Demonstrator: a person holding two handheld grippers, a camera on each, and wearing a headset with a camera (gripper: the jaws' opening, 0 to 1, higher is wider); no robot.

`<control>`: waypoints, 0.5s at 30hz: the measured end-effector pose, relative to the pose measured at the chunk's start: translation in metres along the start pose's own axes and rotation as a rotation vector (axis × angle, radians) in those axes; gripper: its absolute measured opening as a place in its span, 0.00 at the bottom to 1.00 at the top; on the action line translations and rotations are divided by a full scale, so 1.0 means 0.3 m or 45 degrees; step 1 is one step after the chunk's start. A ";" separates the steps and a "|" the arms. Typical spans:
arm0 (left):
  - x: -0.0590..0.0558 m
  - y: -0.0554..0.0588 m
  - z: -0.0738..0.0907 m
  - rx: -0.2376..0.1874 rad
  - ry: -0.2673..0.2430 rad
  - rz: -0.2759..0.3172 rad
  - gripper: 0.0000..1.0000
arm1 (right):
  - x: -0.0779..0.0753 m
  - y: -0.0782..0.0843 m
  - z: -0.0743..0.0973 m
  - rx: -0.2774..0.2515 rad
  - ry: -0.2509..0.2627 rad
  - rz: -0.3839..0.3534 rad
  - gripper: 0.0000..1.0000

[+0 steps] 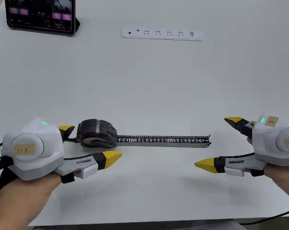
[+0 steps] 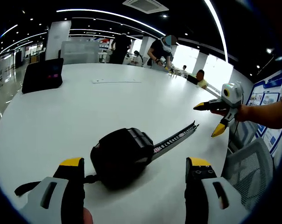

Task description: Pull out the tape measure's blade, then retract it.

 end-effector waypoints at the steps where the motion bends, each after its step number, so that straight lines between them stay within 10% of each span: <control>1: -0.002 0.001 -0.001 0.001 0.000 0.000 0.86 | 0.000 0.000 0.000 0.001 -0.001 0.002 0.93; 15: -0.027 -0.003 -0.019 -0.018 -0.010 0.038 0.86 | -0.010 0.003 0.003 0.004 -0.001 0.005 0.92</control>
Point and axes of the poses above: the centre of the closed fingertips' face, and the gripper's own axes: z roughly backward along the fingers, x roughly to its left, y roughly out of its underside, the point moved 6 cm from there along z, roughly backward along the fingers, and after that the axes turned 3 degrees about -z, right-handed, at the moved point
